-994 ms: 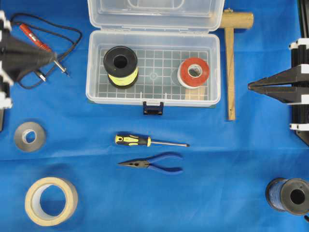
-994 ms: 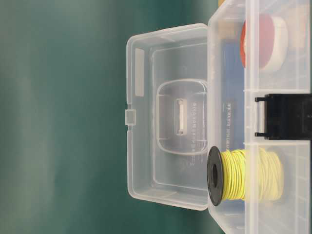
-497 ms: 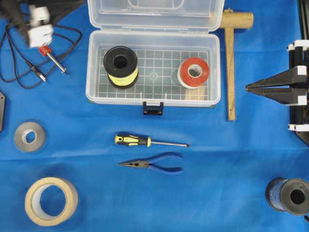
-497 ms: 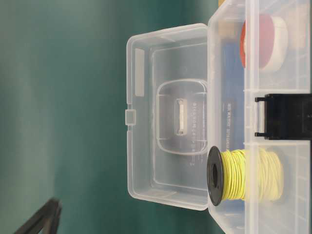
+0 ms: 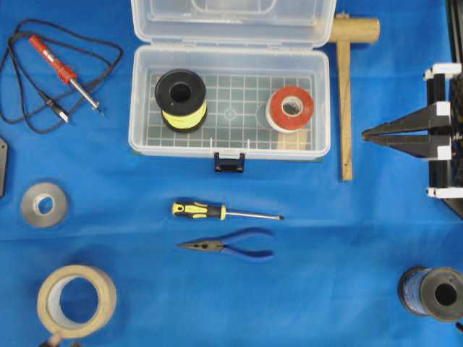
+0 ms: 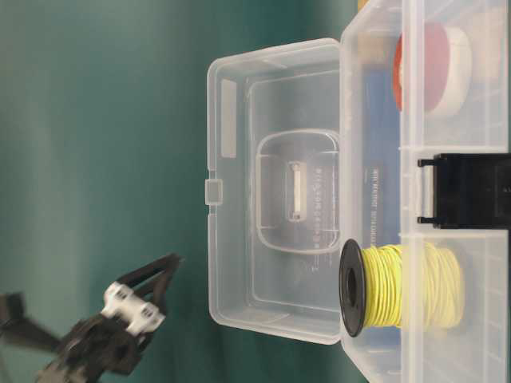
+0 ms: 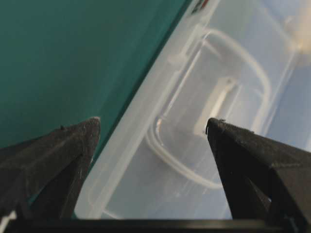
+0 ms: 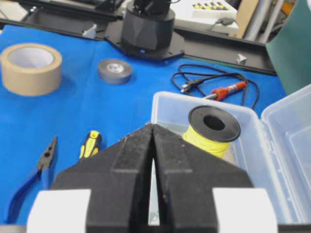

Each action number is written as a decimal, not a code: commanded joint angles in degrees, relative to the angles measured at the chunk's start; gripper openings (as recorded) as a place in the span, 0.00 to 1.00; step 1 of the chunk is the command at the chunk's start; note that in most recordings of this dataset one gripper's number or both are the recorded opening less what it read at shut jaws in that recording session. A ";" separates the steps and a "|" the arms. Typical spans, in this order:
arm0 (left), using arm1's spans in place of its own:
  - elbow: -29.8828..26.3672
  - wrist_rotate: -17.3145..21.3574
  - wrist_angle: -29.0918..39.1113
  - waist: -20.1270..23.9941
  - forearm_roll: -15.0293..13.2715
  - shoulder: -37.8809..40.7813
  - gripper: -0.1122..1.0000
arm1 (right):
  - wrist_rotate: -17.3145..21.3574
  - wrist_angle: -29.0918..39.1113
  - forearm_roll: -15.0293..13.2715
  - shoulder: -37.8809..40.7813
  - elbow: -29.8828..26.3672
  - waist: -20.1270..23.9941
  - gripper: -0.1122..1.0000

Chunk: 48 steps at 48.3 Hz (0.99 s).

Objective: Close the tool box with the left arm.
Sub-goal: 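Move the left gripper up toward the raised clear lid of the box, then push the clear lid down with the left gripper to close the box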

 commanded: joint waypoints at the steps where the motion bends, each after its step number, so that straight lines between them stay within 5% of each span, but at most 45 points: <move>1: -3.60 0.26 0.97 0.88 0.00 2.72 0.90 | -0.09 -0.18 0.00 0.62 -0.97 -0.09 0.10; 20: -4.83 -0.62 5.27 1.41 -0.09 9.49 0.90 | -0.09 -0.09 0.00 0.97 -0.79 -0.09 0.10; 48: -4.66 -0.79 15.21 -6.86 -0.09 4.13 0.90 | -0.18 -0.18 0.00 1.49 -0.70 -0.18 0.10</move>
